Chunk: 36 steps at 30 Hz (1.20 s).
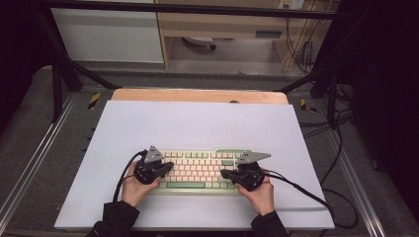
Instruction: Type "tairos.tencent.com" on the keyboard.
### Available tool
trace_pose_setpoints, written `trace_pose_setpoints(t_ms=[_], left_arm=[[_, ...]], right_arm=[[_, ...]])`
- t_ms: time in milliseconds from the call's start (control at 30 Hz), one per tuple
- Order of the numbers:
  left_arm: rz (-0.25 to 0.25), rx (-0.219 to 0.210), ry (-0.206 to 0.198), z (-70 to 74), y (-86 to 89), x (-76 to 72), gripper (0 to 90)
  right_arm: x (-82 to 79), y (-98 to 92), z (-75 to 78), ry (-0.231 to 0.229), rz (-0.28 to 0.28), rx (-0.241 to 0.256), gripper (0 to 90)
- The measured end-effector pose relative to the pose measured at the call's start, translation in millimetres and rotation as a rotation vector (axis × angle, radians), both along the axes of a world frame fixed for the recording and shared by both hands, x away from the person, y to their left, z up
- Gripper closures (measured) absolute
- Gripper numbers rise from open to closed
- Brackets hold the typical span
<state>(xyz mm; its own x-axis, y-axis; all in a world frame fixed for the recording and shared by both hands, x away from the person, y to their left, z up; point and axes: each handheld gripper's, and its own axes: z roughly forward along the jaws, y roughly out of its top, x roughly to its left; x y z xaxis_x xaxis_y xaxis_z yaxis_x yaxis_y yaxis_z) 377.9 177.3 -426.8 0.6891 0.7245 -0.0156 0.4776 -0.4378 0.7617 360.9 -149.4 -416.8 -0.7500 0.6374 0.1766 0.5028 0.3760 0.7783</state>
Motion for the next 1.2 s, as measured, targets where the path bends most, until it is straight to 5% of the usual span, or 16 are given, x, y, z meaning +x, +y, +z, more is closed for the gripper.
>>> trace_pose_setpoints(t_ms=[733, 1200], left_arm=[[-0.017, -0.024, -0.004, 5.7, 16.7, -16.9, 89.8], [-0.017, -0.038, -0.003, 6.2, 25.0, -22.0, 89.8]], right_arm=[[-2.4, 1.0, 3.6, -0.003, 0.006, 0.017, 90.0], [-4.4, 18.0, 7.0, -0.006, 0.034, 0.018, 90.0]])
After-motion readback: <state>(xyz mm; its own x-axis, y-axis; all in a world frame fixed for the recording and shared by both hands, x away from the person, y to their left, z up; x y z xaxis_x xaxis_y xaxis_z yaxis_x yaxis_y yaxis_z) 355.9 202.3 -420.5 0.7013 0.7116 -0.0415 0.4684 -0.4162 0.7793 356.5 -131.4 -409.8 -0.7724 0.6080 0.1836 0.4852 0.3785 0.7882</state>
